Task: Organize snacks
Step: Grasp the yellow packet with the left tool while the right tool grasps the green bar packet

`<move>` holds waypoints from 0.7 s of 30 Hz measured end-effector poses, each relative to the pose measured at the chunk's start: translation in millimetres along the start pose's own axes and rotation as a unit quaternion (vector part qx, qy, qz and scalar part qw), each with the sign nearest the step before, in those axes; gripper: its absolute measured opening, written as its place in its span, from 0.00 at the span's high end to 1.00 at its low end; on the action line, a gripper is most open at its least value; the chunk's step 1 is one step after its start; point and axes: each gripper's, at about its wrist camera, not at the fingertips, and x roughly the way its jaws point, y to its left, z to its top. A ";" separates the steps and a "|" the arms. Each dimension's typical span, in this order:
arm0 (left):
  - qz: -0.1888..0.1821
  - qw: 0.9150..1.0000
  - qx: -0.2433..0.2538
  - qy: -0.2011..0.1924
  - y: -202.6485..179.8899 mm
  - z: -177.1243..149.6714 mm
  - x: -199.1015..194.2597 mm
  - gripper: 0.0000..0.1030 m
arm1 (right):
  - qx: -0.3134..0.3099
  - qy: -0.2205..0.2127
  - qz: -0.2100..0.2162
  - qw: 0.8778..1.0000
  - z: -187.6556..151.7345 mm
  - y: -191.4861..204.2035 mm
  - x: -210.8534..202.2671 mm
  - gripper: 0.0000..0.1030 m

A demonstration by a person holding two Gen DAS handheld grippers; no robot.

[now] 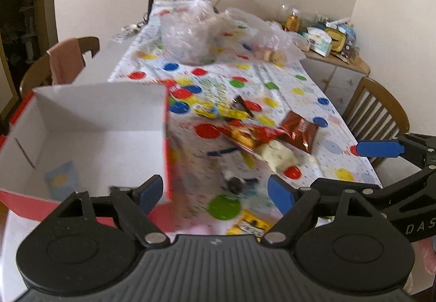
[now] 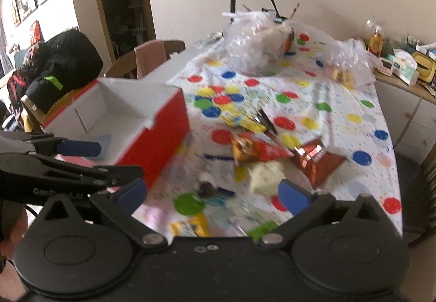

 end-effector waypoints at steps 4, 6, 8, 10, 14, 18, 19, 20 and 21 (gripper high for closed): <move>0.003 1.000 0.001 0.015 -22.6 -9.7 14.1 0.18 | -0.014 0.012 0.000 1.000 -13.6 -25.2 2.8 0.00; 0.003 1.000 0.010 0.026 -32.7 -14.0 24.1 0.18 | -0.028 0.018 0.003 0.999 -21.5 -37.0 6.9 0.00; 0.000 0.999 0.026 0.039 -40.6 -19.3 34.7 0.18 | -0.045 0.028 0.010 0.999 -29.7 -47.0 13.2 0.00; -0.010 0.998 0.039 0.053 -46.4 -23.8 45.5 0.18 | -0.060 0.039 0.020 0.997 -36.3 -54.5 20.5 0.00; -0.021 0.995 0.055 0.082 -53.6 -31.7 66.4 0.18 | -0.087 0.065 0.032 0.994 -49.3 -63.7 40.3 0.01; -0.024 0.991 0.074 0.112 -57.8 -39.4 86.3 0.18 | -0.105 0.089 0.047 0.989 -58.7 -69.9 60.3 0.04; -0.025 0.990 0.078 0.117 -57.8 -40.7 90.6 0.18 | -0.110 0.096 0.051 0.988 -60.3 -71.5 65.3 0.05; -0.026 0.989 0.081 0.122 -58.0 -40.9 94.3 0.18 | -0.112 0.101 0.054 0.987 -61.2 -72.9 70.1 0.06; -0.027 0.988 0.084 0.128 -57.6 -41.3 98.7 0.19 | -0.114 0.105 0.055 0.986 -61.9 -74.5 74.2 0.06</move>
